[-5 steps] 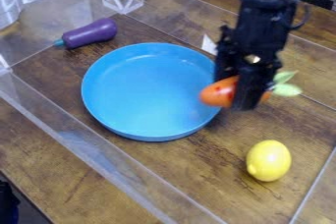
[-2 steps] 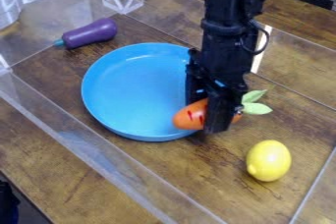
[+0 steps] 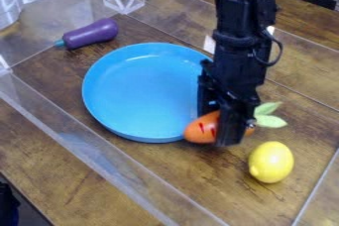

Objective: Move the carrot to the right side

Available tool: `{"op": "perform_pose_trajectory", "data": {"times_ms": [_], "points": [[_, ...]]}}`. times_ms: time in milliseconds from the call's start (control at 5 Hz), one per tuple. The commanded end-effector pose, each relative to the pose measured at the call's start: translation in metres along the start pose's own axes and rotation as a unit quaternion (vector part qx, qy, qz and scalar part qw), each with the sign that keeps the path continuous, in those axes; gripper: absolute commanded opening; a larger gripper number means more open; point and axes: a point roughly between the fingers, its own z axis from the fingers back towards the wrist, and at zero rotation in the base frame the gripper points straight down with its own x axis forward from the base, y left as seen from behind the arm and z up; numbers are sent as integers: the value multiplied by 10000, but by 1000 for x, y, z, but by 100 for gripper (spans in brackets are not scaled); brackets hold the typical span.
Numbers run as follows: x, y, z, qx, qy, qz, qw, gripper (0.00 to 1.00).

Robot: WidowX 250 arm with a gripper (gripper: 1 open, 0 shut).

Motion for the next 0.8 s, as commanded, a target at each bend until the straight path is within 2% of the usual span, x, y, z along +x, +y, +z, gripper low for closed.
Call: {"op": "perform_pose_trajectory", "data": {"times_ms": [0, 200, 600], "points": [[2, 7, 0, 2, -222, -354, 9991, 0], [-6, 15, -10, -61, -125, -580, 9982, 0], [-17, 20, -18, -232, -125, -923, 9954, 0]]}}
